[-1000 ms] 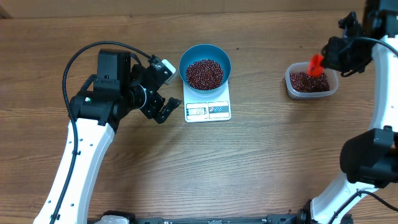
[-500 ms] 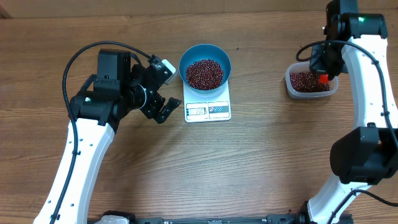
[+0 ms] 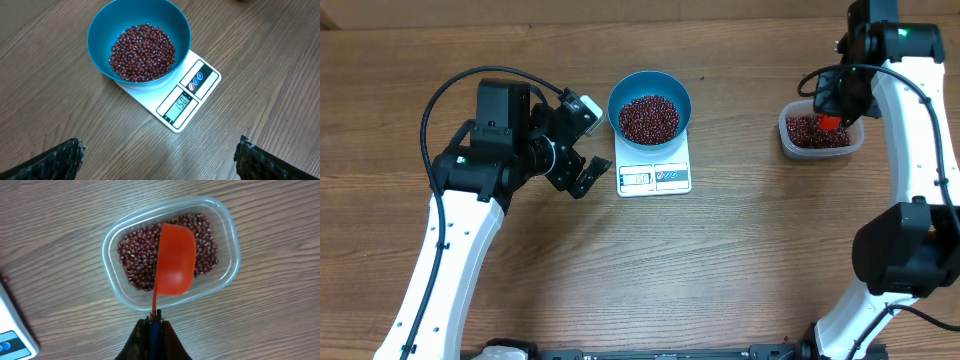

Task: Scoop item into bowl and weigh 150g on scale
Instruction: 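Lower the scoop into the tub and open the right gripper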

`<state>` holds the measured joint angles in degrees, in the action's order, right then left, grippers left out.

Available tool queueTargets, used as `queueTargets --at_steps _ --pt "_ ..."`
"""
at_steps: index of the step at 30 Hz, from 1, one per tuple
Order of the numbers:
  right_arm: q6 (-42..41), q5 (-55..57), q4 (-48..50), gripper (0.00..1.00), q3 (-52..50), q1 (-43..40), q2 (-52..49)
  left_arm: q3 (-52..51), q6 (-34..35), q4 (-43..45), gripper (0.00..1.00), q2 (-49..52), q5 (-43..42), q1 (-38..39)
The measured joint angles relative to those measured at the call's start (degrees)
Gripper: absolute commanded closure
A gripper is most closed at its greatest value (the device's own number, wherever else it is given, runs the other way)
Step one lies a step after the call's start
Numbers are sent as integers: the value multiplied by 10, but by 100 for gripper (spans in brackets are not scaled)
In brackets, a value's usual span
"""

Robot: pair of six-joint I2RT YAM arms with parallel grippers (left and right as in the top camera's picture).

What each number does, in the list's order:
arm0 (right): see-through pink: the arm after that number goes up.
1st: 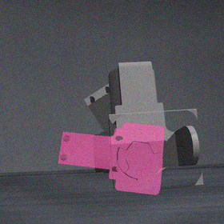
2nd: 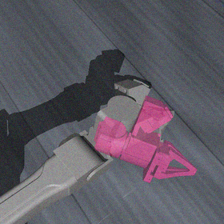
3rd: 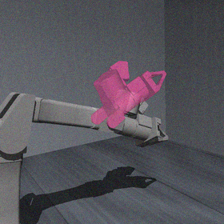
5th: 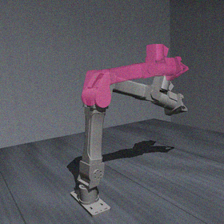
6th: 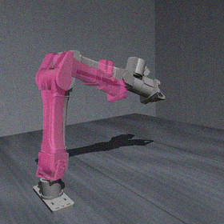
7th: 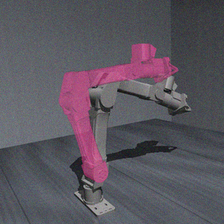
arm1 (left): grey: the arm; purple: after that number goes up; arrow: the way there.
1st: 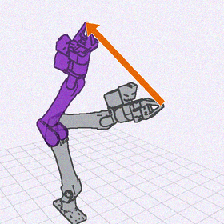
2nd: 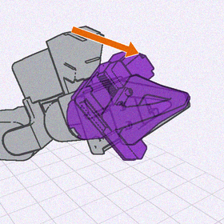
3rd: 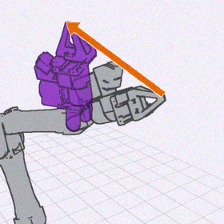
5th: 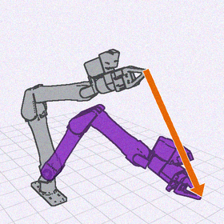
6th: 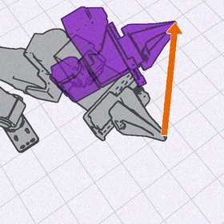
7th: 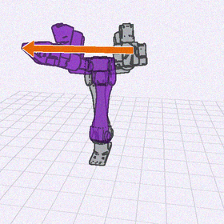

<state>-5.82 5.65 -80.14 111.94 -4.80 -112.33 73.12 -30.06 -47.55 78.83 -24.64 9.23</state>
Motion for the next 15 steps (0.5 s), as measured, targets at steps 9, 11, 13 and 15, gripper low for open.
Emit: queueTargets --at_steps 9,11,13,15 --pt "-21 31 -4 96 0 -5 0 0 0 0 0 0 0 0" --pt "-23 44 -4 96 0 -5 0 0 0 0 0 0 0 0" --pt "-26 53 -4 96 0 -5 0 0 0 0 1 0 0 0" --pt "-28 59 -4 96 0 -5 0 0 0 0 1 0 0 0"
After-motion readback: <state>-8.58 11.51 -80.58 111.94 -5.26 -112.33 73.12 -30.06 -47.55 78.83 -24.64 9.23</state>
